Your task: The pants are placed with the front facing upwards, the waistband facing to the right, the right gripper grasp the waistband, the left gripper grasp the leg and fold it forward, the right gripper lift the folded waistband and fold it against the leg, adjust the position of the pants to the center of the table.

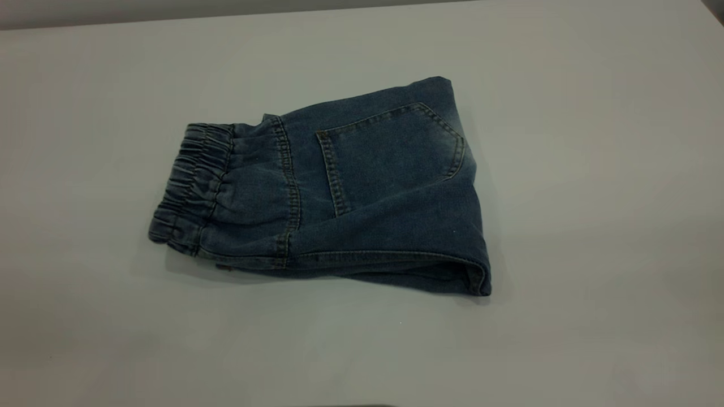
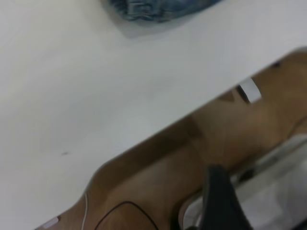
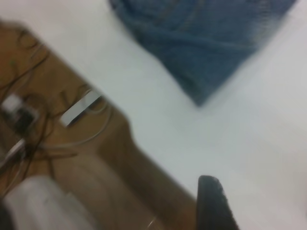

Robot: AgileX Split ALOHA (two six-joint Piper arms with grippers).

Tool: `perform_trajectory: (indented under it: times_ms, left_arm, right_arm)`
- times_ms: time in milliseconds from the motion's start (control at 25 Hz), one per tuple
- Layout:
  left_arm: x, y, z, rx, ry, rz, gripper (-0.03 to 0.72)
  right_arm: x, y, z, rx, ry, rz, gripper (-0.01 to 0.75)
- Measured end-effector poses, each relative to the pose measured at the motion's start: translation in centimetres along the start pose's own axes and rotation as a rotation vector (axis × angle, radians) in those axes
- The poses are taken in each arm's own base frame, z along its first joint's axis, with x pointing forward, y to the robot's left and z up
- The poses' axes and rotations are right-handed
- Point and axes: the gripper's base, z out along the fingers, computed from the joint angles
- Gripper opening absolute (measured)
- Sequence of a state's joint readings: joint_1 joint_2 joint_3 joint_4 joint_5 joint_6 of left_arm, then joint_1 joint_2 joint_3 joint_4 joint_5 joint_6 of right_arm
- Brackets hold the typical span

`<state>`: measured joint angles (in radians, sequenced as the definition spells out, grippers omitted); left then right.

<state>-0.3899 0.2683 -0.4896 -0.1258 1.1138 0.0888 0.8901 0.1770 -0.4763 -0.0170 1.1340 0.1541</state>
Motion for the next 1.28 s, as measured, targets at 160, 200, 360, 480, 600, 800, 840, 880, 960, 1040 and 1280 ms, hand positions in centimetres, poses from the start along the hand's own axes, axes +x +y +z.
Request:
perform_trajectory:
  times_ms: [160,200,360,480,600,800,840,880,960,1040,1280]
  left_arm:
    - [0.4,0.4,-0.7,-0.132,-0.069,-0.119,0.370]
    - [0.6,0.4,-0.9,-0.162,-0.089,-0.143,0.370]
    - [1.3,0.1,-1.7,-0.263,-0.169,-0.207,0.370]
    - [1.9,-0.2,-2.2,-0.301,-0.227,-0.216,0.370]
    - [2.4,-0.6,-2.7,-0.328,-0.279,-0.218,0.370]
    - [2.5,-0.7,-2.7,-0.331,-0.282,-0.219,0.370]
    - [2.5,-0.7,-2.7,-0.331,-0.282,-0.219,0.370]
    - [2.5,-0.7,-2.7,-0.331,-0.282,-0.219,0.370]
    - [2.5,-0.7,-2.7,-0.331,-0.282,-0.219,0.370]
    - [2.5,-0.7,-2.7,-0.330,-0.283,-0.220,0.370]
    - [2.5,-0.7,-2.7,-0.329,-0.283,-0.220,0.370]
  right_arm:
    - [0.1,-0.5,-0.1,0.203,-0.034,0.190,0.378]
    - [0.1,-0.6,-0.2,0.253,-0.040,0.235,0.378]
    - [0.3,-1.0,-0.5,0.443,-0.079,0.408,0.378]
    - [0.7,-0.8,-1.0,0.511,-0.129,0.456,0.378]
    - [1.2,-0.2,-1.5,0.526,-0.197,0.447,0.378]
    - [1.7,0.2,-2.0,0.556,-0.254,0.452,0.378]
    - [1.7,0.2,-2.0,0.567,-0.256,0.461,0.378]
    - [1.7,0.3,-2.0,0.582,-0.257,0.472,0.378]
    - [1.7,0.3,-1.9,0.609,-0.260,0.494,0.378]
    - [1.7,0.3,-1.9,0.626,-0.262,0.507,0.378]
    - [1.7,0.3,-1.9,0.628,-0.262,0.509,0.378]
